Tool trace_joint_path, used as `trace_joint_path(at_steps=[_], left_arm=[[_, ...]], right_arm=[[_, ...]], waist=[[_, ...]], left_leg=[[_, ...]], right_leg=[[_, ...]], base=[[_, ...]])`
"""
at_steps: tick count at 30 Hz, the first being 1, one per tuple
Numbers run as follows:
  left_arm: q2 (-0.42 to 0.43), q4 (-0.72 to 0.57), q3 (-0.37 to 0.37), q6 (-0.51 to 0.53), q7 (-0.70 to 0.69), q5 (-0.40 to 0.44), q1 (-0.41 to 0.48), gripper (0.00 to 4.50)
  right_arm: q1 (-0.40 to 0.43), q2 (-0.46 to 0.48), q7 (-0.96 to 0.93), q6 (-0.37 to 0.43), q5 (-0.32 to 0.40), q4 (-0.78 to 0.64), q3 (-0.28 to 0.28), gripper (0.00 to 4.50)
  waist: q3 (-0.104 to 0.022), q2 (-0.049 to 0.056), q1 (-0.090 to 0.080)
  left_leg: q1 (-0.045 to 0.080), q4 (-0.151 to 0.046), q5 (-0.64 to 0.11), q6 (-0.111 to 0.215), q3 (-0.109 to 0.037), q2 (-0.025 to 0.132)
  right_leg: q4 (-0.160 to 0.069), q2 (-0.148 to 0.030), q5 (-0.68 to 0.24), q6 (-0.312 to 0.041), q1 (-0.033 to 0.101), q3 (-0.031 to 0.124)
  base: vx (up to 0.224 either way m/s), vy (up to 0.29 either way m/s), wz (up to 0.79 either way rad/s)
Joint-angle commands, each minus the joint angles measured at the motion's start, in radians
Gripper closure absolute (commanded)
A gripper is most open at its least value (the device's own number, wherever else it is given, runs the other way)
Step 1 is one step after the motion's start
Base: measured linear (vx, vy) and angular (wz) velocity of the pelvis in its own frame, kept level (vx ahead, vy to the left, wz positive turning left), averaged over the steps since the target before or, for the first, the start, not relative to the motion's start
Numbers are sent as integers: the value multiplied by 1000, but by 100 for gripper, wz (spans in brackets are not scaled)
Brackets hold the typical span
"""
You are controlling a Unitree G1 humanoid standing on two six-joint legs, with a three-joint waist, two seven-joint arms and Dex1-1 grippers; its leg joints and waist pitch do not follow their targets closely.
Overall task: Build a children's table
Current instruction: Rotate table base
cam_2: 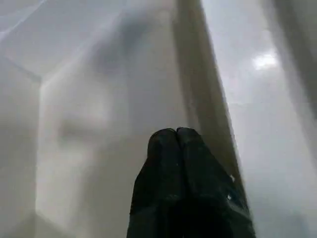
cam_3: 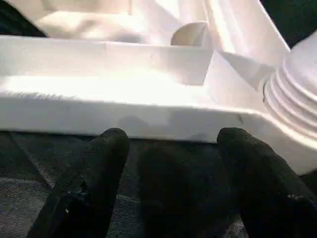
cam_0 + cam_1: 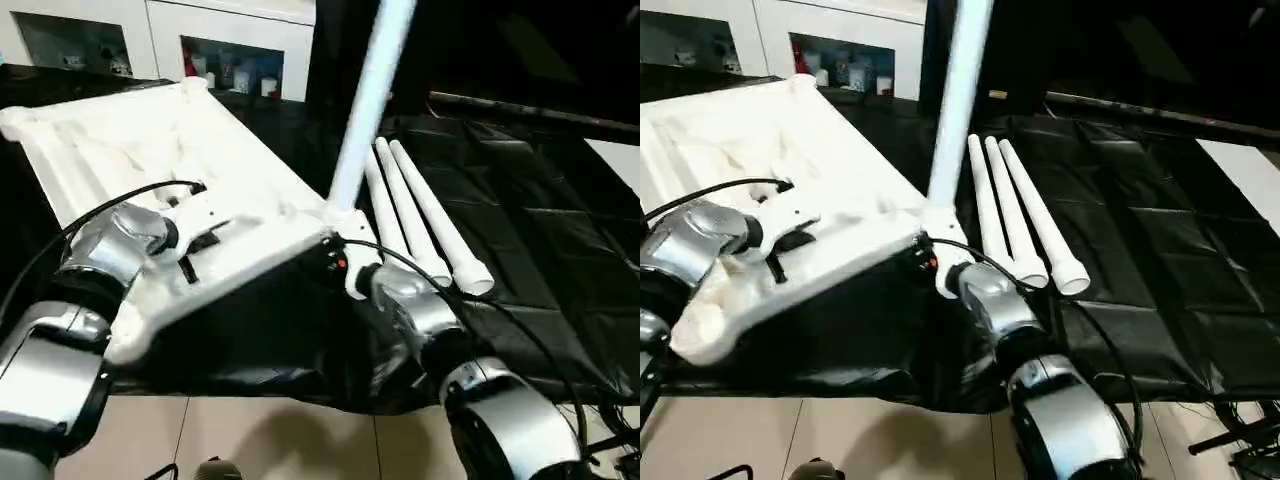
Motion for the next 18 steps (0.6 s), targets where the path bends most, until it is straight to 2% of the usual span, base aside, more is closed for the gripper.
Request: trace_joint_path(at_steps=[1, 3, 4, 6, 7, 10, 13, 14, 18], left_arm=[[-12, -24, -43, 19, -80, -8, 41, 442], [0, -103, -47, 44, -166, -41, 68, 442], [0, -103, -47, 44, -166, -41, 68, 442], [-2, -198, -34, 63, -251, -93, 97, 442], [-4, -208, -31, 64, -261, -99, 99, 442], [-8, -234, -26, 73, -274, -109, 104, 442], [-22, -201, -15, 37, -214, -90, 89, 442], [-30, -171, -8, 9, -155, -72, 75, 442], [-46, -82, -3, -49, 21, -11, 28, 442]], right_arm=[[-21, -11, -11, -10, -5, 20, -19, 129], [-39, -9, -13, -18, -5, 38, -22, 129], [-39, -9, -13, -18, -5, 38, -22, 129], [-64, -6, -16, -34, -6, 67, -27, 129], [-68, -6, -16, -37, -6, 72, -28, 129], [-77, -3, -14, -43, -8, 82, -27, 129], [-88, 2, -15, -48, -11, 92, -27, 129], [-93, 5, -17, -52, -12, 97, -28, 129], [-96, 9, -20, -60, -16, 100, -25, 129]], waist=[[-65, 29, -4], [-63, 30, -7], [-63, 31, -6], [-65, 27, -10], [-64, 29, -14], [-64, 28, -20], [-65, 29, -24], [-66, 32, -25], [-67, 29, -28]], left_leg=[[20, -58, -186, -56, 3, 5], [20, -58, -196, -58, 5, 4], [20, -59, -198, -59, 4, 5], [16, -58, -191, -62, 3, 5], [18, -58, -190, -61, 5, 3], [18, -57, -194, -58, 6, 2], [16, -56, -188, -56, 6, 0], [16, -56, -187, -55, 6, 0], [13, -54, -180, -47, 4, 0]], right_leg=[[-63, -85, -16, -186, 49, 51], [-64, -82, -32, -184, 46, 51], [-64, -83, -36, -185, 46, 51], [-61, -85, -33, -188, 51, 52], [-63, -80, -27, -190, 47, 52], [-62, -78, -26, -192, 48, 51], [-62, -76, -21, -189, 50, 52], [-62, -76, -14, -188, 50, 52], [-61, -73, 5, -177, 53, 51]], base=[[0, 0, 0], [0, 0, 0], [0, 0, 0], [0, 0, 0], [0, 0, 0], [0, 0, 0], [0, 0, 0], [0, 0, 0], [0, 0, 0]])
